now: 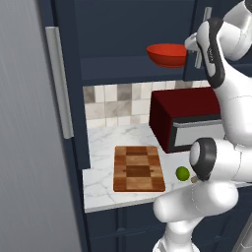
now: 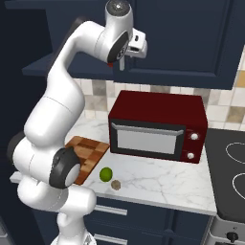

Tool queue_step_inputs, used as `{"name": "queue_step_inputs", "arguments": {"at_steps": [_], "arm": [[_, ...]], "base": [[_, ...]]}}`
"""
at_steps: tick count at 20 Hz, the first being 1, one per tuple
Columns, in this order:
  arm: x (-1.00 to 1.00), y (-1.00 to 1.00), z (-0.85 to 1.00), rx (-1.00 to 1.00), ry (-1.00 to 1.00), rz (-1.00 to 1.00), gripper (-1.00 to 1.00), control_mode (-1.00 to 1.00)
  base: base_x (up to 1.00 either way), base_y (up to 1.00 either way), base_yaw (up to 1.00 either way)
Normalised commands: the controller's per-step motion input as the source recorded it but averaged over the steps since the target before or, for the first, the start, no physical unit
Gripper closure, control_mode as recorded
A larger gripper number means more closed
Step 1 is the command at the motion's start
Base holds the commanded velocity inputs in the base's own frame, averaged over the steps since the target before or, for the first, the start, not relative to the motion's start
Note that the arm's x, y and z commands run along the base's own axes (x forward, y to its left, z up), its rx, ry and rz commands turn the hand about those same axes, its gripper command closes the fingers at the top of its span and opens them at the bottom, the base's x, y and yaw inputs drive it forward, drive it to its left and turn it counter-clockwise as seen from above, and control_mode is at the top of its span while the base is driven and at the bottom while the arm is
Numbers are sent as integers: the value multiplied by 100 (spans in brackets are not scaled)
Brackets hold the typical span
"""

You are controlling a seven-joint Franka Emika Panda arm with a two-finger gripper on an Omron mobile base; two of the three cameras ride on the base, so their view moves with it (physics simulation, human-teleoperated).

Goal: Open the cabinet. Place the bowl and condiment on the counter. Then place the lime and garlic on the cutting board.

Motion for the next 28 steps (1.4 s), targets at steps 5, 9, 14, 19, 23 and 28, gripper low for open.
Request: {"name": "queue_step_inputs", "arguments": {"at_steps": [5, 9, 14, 19, 23, 28], "arm": [[24, -25, 0, 0, 3, 0, -100, -100], [23, -13, 0, 0, 2, 0, 100, -100], [25, -13, 0, 0, 2, 0, 100, -100], [24, -14, 0, 0, 1, 0, 100, -100], [10, -22, 0, 0, 0, -1, 100, -100], [0, -38, 0, 0, 0, -8, 100, -100]], "base": [[0, 0, 0], [0, 0, 0], [0, 0, 0], [0, 0, 0], [0, 0, 0], [0, 0, 0]]}}
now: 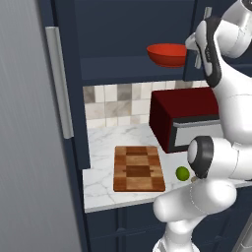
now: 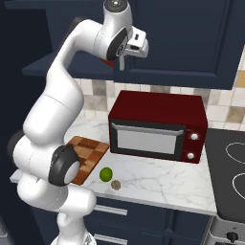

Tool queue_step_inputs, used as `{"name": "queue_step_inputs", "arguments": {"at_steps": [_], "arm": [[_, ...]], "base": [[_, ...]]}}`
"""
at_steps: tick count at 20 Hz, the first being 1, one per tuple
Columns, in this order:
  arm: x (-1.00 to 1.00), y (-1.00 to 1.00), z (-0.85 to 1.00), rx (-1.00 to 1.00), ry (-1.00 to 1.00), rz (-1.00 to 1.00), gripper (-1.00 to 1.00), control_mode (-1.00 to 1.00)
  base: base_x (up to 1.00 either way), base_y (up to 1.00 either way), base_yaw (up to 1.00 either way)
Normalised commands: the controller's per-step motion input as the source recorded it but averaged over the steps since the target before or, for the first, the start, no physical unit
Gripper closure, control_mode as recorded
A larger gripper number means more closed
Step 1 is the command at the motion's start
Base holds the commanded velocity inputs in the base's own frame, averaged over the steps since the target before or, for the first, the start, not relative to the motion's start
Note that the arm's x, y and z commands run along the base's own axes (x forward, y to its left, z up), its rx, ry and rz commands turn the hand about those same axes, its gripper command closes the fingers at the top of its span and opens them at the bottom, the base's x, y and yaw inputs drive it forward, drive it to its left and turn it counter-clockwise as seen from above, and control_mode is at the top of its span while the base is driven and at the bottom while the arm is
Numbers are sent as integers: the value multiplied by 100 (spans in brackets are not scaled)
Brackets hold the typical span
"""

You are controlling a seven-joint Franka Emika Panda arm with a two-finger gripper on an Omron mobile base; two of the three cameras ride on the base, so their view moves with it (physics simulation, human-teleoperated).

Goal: Open the cabinet. Place the bowl and condiment on the counter. Then place the lime and garlic on the cutting board.

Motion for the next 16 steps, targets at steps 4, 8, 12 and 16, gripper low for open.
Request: {"name": "queue_step_inputs", "arguments": {"at_steps": [4, 8, 12, 16], "arm": [[0, -44, 0, 0, 0, -10, 100, -100], [0, -63, 0, 0, 0, -13, 100, -100], [-1, -92, 0, 0, 0, -13, 100, -100], [-20, -100, 0, 0, 0, -9, 100, -100]], "base": [[0, 0, 0], [0, 0, 0], [0, 0, 0], [0, 0, 0]]}}
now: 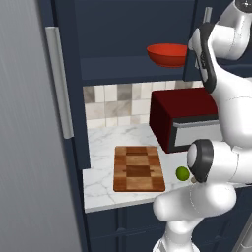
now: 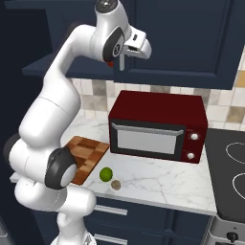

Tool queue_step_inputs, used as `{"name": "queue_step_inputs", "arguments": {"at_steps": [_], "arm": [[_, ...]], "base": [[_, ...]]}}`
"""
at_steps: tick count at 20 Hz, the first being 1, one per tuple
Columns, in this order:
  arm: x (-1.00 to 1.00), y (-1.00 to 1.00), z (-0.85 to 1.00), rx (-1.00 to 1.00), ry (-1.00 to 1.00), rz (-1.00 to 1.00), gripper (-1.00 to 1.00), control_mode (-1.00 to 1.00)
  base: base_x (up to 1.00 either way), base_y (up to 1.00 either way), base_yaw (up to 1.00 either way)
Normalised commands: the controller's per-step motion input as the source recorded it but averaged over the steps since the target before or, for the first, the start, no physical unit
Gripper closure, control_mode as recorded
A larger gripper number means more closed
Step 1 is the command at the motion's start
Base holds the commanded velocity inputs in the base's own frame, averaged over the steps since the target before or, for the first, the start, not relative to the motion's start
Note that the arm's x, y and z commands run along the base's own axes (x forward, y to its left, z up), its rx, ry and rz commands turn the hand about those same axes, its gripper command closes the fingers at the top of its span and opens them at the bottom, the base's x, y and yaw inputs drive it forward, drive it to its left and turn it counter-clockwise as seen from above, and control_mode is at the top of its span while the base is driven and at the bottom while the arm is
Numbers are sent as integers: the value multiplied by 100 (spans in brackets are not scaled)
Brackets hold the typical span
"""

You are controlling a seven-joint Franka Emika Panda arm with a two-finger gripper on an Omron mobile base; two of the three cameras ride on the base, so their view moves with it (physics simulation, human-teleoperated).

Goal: Open the cabinet. Place the bowl and condiment on the counter. Then place the lime and garlic on the cutting board.

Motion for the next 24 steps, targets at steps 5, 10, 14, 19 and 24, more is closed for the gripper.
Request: {"name": "queue_step_inputs", "arguments": {"at_steps": [5, 10, 14, 19, 24], "arm": [[-47, -100, -4, 0, -3, -4, 100, -100], [-74, -100, 0, 0, -11, 0, 100, -100], [-82, -100, 0, 2, -14, 0, 100, -100], [-76, -100, -1, 3, -13, 0, 100, -100], [-69, -100, 0, 2, -10, 0, 100, -100]], "base": [[0, 0, 0], [0, 0, 0], [0, 0, 0], [0, 0, 0], [0, 0, 0]]}}
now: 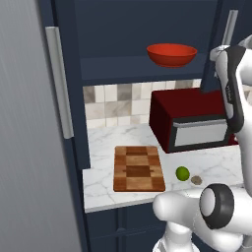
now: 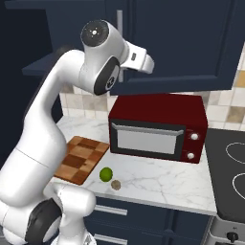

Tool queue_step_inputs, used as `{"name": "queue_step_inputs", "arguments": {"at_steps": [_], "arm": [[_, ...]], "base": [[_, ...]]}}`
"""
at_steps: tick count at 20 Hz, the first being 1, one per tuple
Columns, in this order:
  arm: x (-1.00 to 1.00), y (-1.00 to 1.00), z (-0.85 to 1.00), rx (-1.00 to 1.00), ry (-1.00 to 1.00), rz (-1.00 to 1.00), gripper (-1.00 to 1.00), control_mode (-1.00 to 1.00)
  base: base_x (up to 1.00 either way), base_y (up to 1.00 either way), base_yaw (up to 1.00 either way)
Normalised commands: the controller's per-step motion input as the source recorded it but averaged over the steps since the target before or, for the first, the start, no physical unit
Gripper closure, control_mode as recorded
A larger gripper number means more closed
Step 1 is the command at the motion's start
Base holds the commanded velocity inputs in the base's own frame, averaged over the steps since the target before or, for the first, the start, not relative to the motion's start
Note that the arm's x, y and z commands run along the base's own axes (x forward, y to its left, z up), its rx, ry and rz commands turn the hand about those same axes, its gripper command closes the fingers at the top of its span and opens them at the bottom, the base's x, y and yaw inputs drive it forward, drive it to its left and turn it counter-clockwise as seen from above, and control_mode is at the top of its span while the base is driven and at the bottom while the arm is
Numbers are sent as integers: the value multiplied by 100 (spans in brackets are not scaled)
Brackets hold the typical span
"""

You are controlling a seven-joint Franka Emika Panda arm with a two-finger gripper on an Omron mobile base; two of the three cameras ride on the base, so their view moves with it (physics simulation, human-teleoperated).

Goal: Open the cabinet. Place the bowl and condiment on the counter. Then place the lime and garlic on the cutting board.

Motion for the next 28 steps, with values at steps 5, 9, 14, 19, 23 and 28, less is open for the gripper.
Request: {"name": "queue_step_inputs", "arguments": {"at_steps": [5, 9, 14, 19, 23, 28], "arm": [[-65, -100, 0, 2, -7, 0, 100, -100], [-64, -100, 0, 2, -4, 0, 100, -100], [-59, -100, 0, 2, -3, 0, 100, -100], [-50, -100, 0, 1, -1, 0, 100, -100], [-40, -100, 0, 0, 0, 0, 100, -100], [-39, -100, 0, 0, 0, 0, 100, -100]], "base": [[0, 0, 0], [0, 0, 0], [0, 0, 0], [0, 0, 0], [0, 0, 0], [0, 0, 0]]}}
